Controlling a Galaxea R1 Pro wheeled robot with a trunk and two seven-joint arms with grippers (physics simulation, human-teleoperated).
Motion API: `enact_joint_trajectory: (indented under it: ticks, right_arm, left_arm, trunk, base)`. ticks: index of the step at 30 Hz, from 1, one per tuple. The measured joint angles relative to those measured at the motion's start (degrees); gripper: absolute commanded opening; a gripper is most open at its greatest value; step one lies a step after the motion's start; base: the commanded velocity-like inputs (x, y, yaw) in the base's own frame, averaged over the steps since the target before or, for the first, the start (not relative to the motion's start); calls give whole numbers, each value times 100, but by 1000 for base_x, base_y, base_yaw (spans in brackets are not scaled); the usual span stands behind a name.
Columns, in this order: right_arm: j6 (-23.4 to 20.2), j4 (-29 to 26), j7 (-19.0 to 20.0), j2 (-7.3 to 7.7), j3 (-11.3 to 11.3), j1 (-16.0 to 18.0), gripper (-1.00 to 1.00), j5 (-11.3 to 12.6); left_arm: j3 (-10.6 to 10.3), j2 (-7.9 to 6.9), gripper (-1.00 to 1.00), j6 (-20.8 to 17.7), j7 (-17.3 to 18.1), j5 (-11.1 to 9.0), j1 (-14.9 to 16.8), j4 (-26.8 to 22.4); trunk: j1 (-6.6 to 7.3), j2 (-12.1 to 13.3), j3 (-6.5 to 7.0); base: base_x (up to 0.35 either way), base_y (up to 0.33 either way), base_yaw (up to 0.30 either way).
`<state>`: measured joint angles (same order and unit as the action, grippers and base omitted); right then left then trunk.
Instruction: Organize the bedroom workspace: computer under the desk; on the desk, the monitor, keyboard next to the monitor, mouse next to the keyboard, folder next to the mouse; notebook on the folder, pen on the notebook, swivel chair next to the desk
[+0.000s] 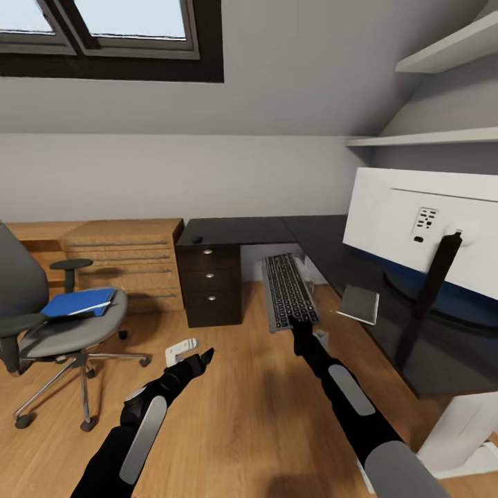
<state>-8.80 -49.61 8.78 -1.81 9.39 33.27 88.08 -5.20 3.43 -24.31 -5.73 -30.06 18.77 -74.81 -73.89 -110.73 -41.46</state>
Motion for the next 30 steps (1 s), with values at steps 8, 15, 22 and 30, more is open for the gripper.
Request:
enact_joint_trajectory:
  ticks: [8, 15, 22, 30]
  right_arm:
    - [-2, 0, -22, 4, -2, -1, -100, 0]
    - [-21, -17, -11, 23, -20, 1, -100, 17]
    - [-32, -25, 3, 38, -19, -2, -100, 19]
    - [-44, -32, 18, 39, -22, -1, -100, 20]
  left_arm:
    - [0, 0, 100, 0, 1, 7, 0, 0]
    - [-2, 0, 100, 1, 1, 8, 0, 2]
    - [-9, 0, 100, -2, 1, 8, 1, 2]
    - [-120, 0, 100, 1, 1, 8, 1, 2]
  trunk:
    - [0, 0, 34]
    - [2, 0, 38]
    - [1, 0, 38]
    - [0, 0, 38]
  base:
    - [0, 0, 235]
    - [121, 0, 65]
    - [142, 0, 3]
    - [9, 0, 0]
